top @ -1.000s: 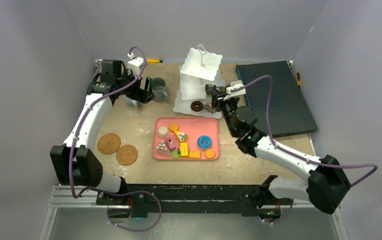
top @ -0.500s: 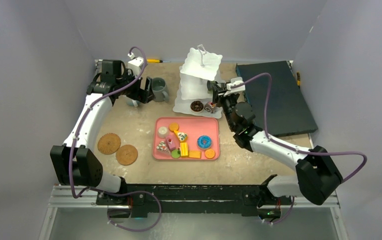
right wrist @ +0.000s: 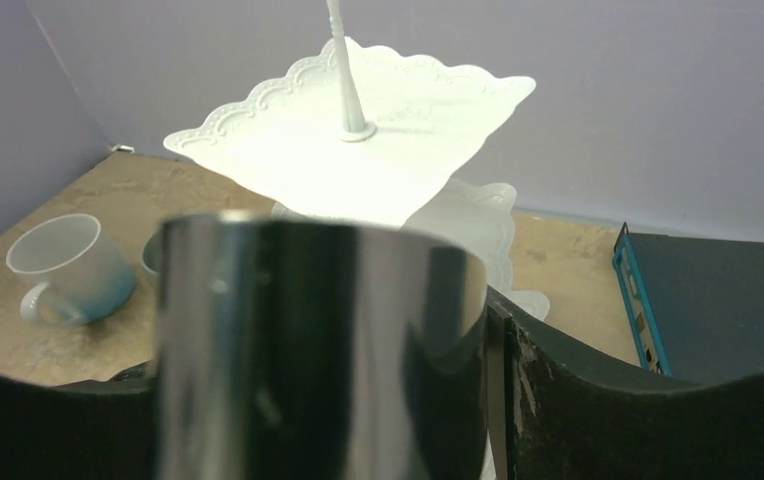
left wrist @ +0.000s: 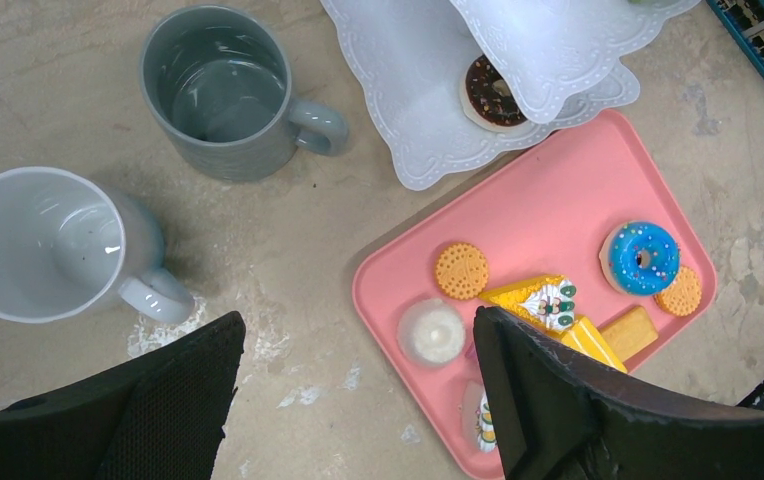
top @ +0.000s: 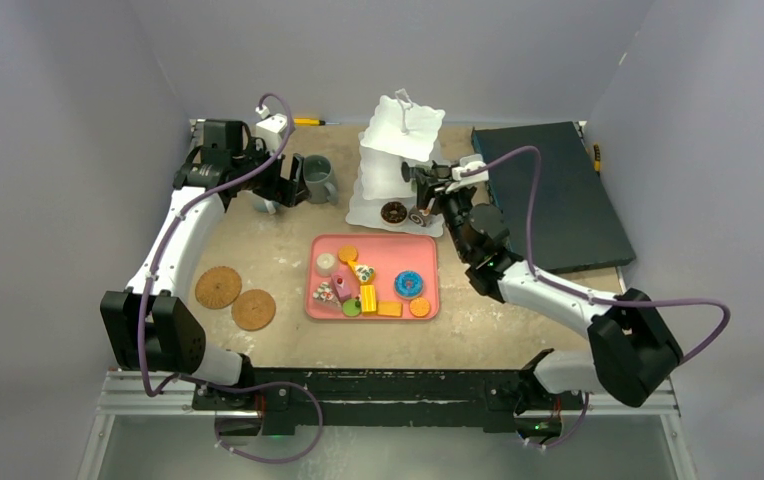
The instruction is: Serve the afternoon tea
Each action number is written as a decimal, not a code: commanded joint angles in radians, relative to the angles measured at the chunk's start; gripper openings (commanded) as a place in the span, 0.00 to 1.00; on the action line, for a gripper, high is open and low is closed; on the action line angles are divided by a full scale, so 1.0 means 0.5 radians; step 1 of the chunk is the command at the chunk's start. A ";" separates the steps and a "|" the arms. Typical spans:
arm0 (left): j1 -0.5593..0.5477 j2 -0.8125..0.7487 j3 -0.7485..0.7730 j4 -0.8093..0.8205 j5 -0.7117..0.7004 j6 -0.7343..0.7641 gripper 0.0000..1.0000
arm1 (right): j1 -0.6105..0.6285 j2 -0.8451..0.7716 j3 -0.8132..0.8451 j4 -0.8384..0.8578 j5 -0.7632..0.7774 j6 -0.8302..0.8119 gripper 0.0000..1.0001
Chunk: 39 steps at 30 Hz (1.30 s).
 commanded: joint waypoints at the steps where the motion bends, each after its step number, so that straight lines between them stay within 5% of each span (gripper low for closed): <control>1: 0.014 -0.056 0.052 0.037 0.009 0.004 0.84 | -0.009 -0.140 -0.006 0.048 -0.037 0.011 0.64; 8: 0.014 -0.064 0.075 0.016 0.012 0.004 0.84 | 0.001 -0.429 -0.051 -0.232 -0.087 0.091 0.63; 14: 0.015 -0.067 0.066 0.022 0.009 -0.003 0.84 | 0.258 -0.612 -0.297 -0.426 0.150 0.209 0.61; 27: 0.016 -0.082 0.073 0.002 0.000 0.008 0.84 | 0.819 -0.611 -0.582 -0.615 0.642 0.692 0.62; 39: 0.014 -0.082 0.079 0.011 0.010 0.005 0.84 | 0.968 -0.641 -0.634 -0.835 0.867 0.871 0.67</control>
